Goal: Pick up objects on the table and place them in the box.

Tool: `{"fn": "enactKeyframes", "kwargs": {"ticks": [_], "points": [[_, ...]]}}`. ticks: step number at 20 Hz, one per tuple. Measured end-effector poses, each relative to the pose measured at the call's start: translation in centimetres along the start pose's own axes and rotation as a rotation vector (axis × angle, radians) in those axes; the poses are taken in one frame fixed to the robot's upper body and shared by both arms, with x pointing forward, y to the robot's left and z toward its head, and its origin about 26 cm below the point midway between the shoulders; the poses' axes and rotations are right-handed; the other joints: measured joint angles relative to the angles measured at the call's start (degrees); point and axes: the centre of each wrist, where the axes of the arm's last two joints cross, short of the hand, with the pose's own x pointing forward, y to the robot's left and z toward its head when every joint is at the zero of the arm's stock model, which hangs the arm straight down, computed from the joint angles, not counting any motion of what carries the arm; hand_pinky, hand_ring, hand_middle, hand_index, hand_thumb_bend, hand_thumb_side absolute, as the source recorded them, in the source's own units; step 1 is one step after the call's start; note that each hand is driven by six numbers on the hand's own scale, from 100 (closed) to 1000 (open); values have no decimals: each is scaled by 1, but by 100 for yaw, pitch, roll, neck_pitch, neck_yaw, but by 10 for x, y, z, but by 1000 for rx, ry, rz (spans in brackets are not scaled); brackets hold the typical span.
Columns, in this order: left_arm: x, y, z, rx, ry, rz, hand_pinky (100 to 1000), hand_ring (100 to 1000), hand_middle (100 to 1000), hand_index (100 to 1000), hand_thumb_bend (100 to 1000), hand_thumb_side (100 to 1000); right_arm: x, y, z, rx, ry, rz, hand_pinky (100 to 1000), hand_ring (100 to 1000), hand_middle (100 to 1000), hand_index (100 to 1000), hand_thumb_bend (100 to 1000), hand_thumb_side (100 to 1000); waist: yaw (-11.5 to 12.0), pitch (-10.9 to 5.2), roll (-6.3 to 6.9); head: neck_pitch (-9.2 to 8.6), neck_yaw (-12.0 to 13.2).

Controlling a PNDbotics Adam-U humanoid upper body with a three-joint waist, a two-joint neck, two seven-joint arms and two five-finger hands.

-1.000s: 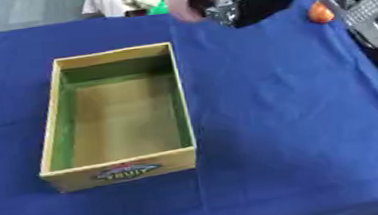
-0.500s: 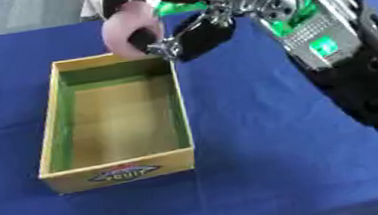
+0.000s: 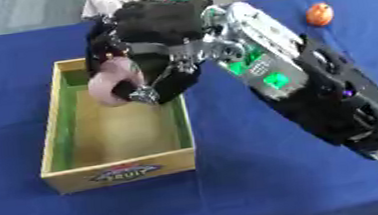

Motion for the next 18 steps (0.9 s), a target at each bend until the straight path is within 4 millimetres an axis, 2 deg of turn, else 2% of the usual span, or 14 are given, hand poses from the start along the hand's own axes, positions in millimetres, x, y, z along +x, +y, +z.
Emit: {"fn": "enactKeyframes", "kwargs": {"ticks": [4, 7, 8, 9, 12, 14, 18], "points": [[0, 0, 0, -3, 1, 1, 752, 864, 727, 763, 238, 806, -7, 22, -9, 67, -3, 0, 602, 599, 608, 732, 100, 100, 9, 9, -4, 0, -8], [0, 0, 0, -4, 2, 3, 752, 864, 727, 763, 236, 807, -11, 35, -13, 111, -18, 3, 674, 662, 667, 765, 100, 100, 9, 21, -5, 0, -17], [0, 0, 0, -4, 3, 3, 752, 864, 727, 763, 236, 807, -12, 38, -13, 120, -23, 4, 710, 709, 714, 800, 100, 111, 8, 23, -5, 0, -18], [0, 0, 0, -4, 3, 3, 752, 864, 727, 763, 236, 807, -12, 40, -14, 123, -27, 5, 738, 755, 763, 839, 107, 155, 5, 23, -4, 0, -18], [0, 0, 1, -5, 5, 2, 752, 864, 727, 763, 236, 808, -13, 40, -14, 120, -33, 30, 803, 845, 845, 897, 203, 249, -9, 23, -2, 0, -18], [0, 0, 1, -5, 6, 2, 752, 864, 728, 764, 235, 808, -14, 39, -13, 121, -28, 54, 807, 851, 845, 892, 216, 270, -20, 23, 0, 0, -18], [0, 0, 1, -6, 7, 2, 752, 865, 728, 763, 235, 809, -17, 32, -9, 92, -7, 79, 800, 832, 823, 884, 199, 251, -42, 23, 4, 0, -15]]}}
